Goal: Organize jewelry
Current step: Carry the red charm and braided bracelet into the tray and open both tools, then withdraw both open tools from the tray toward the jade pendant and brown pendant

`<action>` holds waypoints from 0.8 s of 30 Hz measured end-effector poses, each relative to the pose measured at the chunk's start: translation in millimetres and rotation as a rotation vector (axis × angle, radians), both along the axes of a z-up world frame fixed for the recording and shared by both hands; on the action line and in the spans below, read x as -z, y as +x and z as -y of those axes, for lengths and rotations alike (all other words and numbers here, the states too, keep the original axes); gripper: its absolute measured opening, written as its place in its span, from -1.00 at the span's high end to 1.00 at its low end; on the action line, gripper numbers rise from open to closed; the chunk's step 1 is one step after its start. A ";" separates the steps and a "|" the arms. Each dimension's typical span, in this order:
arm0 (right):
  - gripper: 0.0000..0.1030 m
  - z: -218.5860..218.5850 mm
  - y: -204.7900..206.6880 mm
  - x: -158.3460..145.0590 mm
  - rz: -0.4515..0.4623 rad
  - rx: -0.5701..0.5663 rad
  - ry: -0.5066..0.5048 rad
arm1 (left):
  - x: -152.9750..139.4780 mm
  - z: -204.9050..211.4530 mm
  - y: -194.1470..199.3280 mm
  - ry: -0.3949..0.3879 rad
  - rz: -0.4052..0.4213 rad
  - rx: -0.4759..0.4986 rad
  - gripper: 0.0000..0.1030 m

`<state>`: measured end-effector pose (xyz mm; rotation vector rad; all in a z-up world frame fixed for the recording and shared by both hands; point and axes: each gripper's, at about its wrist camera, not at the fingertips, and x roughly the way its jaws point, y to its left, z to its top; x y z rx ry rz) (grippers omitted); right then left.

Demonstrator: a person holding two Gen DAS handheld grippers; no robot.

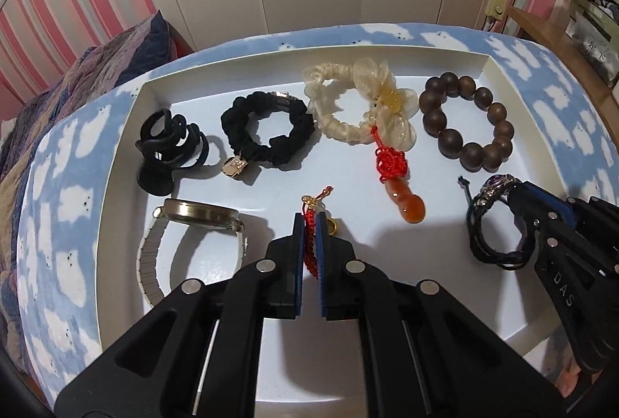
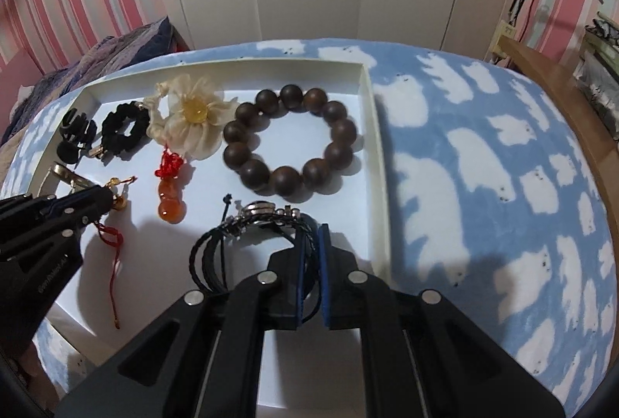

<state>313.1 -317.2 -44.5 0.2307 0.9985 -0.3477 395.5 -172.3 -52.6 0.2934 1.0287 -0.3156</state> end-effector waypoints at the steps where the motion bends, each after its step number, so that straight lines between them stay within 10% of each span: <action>1: 0.82 -0.5 1.1 0.3 -0.002 -0.005 -0.002 | -0.4 -0.6 -0.5 0.000 -0.005 0.001 0.92; 3: 0.81 -3.7 1.6 -1.9 -0.004 -0.017 -0.006 | -4.3 -2.3 -3.1 -0.008 -0.002 0.007 0.68; 4: 0.73 -5.2 1.1 -3.9 -0.001 -0.022 -0.006 | -9.8 -2.6 -7.0 -0.005 0.014 0.012 0.20; 6: -0.04 -8.0 -3.7 -13.4 0.027 -0.027 -0.012 | -21.8 -5.6 -14.5 0.000 0.064 0.008 -0.35; 11: -0.17 -10.9 -24.3 -44.4 0.101 -0.030 -0.010 | -60.2 -16.9 -36.7 -0.035 0.125 0.017 -0.52; 15: -0.70 -21.7 -65.7 -78.4 0.198 -0.026 -0.058 | -92.6 -41.0 -66.5 -0.065 0.200 0.013 -0.92; 24: -0.95 -61.9 -149.6 -88.6 0.251 -0.046 -0.160 | -112.6 -118.7 -145.7 -0.073 0.289 -0.033 -0.94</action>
